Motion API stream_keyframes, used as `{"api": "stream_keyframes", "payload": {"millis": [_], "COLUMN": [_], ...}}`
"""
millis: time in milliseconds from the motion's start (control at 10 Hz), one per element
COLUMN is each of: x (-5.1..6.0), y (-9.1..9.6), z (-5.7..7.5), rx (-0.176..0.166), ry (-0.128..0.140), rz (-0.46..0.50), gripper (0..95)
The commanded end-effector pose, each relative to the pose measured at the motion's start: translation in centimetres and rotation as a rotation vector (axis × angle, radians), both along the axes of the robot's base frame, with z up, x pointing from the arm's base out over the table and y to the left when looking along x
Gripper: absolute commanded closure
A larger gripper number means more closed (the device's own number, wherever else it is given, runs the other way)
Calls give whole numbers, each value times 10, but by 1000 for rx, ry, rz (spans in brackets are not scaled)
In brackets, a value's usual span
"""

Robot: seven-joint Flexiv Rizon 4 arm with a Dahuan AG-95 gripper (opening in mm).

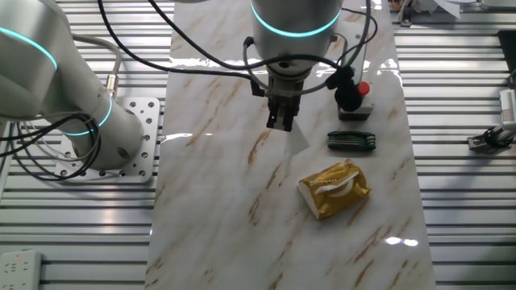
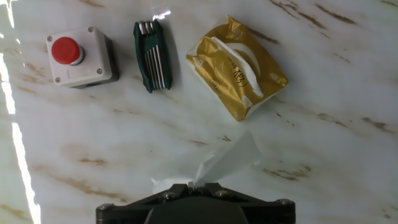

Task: Pull out a napkin

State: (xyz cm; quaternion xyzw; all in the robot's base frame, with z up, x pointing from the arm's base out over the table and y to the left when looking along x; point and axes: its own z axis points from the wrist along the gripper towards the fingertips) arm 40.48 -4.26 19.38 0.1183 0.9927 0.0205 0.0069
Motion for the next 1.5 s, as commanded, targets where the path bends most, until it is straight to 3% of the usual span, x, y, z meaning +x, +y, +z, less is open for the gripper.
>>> {"api": "stream_keyframes", "payload": {"millis": [100, 400, 500, 600, 700, 800, 1500], "x": [0, 0, 0, 0, 0, 0, 0], "y": [1, 1, 1, 1, 1, 1, 1], "z": [1, 1, 1, 1, 1, 1, 1], "rx": [-1, 0, 4, 9, 11, 12, 21], "ry": [2, 3, 3, 3, 3, 3, 2], "rz": [-4, -16, -19, -21, -21, -21, -18], "gripper": [950, 950, 570, 380, 380, 190, 190]}}
